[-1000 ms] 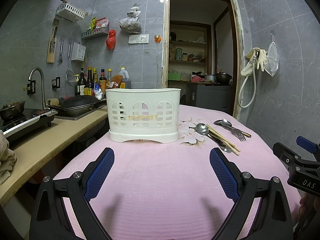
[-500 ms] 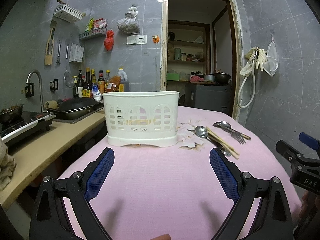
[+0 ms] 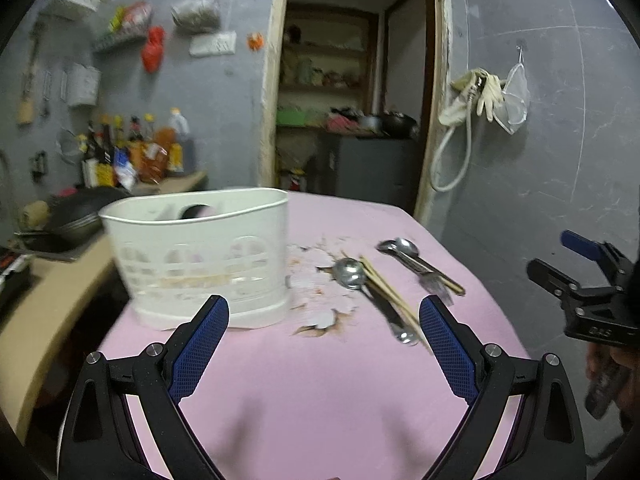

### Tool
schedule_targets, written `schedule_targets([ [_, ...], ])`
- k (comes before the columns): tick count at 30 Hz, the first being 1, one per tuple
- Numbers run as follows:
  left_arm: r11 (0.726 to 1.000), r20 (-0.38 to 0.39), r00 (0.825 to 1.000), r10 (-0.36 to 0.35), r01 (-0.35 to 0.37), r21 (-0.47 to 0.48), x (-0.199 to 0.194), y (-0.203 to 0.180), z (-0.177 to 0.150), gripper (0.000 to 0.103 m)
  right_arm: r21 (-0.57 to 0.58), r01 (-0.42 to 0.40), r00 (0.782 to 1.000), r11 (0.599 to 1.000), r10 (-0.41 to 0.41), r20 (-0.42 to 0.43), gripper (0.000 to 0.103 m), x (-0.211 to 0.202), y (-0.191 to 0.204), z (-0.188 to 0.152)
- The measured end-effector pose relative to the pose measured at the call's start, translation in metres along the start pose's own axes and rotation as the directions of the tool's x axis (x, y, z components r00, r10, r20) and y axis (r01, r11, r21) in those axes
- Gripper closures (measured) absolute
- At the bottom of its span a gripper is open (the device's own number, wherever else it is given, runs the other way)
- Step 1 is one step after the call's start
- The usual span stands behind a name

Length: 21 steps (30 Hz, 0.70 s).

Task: Organize utensils
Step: 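Grasp a silver spoon with the left tool while the right tool grasps another silver spoon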

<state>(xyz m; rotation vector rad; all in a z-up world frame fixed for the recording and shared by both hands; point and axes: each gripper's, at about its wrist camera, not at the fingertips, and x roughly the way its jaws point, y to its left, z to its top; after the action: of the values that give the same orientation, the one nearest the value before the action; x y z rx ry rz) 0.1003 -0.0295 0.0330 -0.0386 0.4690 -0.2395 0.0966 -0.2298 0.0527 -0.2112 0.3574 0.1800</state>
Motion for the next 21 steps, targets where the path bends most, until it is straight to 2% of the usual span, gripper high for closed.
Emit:
schedule_targets([
  [5,0.999,-0.063,0.997,-0.043,0.043,-0.003,0.031,-0.003,0.021,0.01,-0.008,-0.043,0.995,0.999,0.043,-0.086,0.0,0.043,-0.024,0.012],
  [9,0.998,-0.087,0.995,-0.047,0.051,0.047,0.055,-0.015,0.031,0.011,-0.016,-0.08,0.988,0.997,0.077,-0.137,0.0,0.076,-0.038,0.015],
  [11,0.996,-0.111,0.993,-0.043,0.052,0.076,0.071,-0.023,0.034,0.016,-0.029,-0.093,0.984,0.995,0.087,-0.158,0.001,0.091,-0.042,0.015],
  [14,0.991,-0.152,0.988,-0.031,0.05,0.122,0.096,-0.032,0.037,0.025,-0.046,-0.117,0.974,0.992,0.105,-0.201,0.009,0.119,-0.051,0.016],
  [18,0.983,-0.192,0.981,0.023,0.013,0.184,0.13,-0.04,0.038,0.045,-0.038,-0.166,0.955,0.985,0.151,-0.254,0.023,0.15,-0.059,0.019],
  [21,0.985,-0.234,0.972,0.016,0.024,0.169,0.153,-0.036,0.036,0.056,-0.033,-0.208,0.938,0.978,0.19,-0.29,0.036,0.17,-0.058,0.02],
])
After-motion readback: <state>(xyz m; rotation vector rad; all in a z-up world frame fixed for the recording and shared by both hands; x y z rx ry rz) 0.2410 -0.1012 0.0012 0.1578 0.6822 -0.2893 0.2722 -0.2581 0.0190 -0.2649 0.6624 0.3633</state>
